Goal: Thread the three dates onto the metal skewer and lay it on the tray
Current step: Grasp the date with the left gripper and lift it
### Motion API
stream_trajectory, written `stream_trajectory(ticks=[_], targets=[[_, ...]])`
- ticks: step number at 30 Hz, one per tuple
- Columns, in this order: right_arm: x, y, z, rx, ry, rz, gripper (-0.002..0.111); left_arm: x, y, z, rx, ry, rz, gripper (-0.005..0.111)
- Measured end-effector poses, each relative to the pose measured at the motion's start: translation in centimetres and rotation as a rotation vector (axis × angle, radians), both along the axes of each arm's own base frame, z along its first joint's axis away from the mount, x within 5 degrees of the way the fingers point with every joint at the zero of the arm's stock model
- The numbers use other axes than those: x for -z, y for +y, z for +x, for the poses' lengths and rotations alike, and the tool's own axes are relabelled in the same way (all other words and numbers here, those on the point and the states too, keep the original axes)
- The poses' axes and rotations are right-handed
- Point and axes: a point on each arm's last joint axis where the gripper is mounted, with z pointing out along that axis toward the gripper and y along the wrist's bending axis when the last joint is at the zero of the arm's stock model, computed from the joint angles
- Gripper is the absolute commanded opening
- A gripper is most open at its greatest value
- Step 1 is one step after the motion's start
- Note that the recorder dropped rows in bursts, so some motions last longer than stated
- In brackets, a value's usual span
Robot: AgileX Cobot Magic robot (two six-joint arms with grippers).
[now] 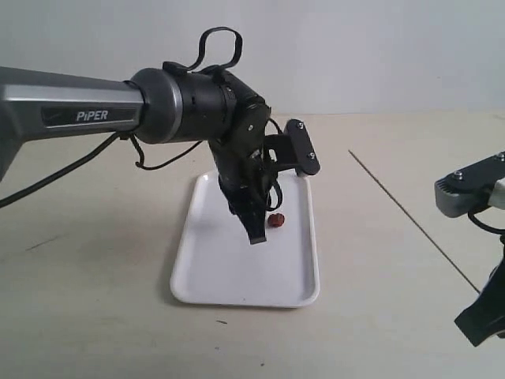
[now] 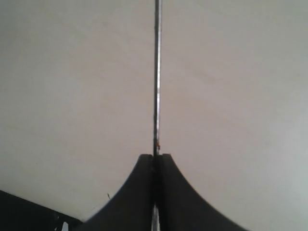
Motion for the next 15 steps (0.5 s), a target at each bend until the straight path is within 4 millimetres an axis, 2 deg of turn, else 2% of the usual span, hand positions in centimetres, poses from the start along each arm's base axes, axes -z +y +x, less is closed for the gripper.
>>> stream_trajectory(ticks=[7,15], targets=[[0.8,0.3,0.2,-0.023,0.069,0.007,0.0,-1.9,0.0,-0.1,0.177,-0.055,0.027,0.03],[1.2,1.2,0.0,-0.063,0.134,0.097,0.0,-3.6,-0.3,-1.2,0.406,-0.011,-0.001,0.03]])
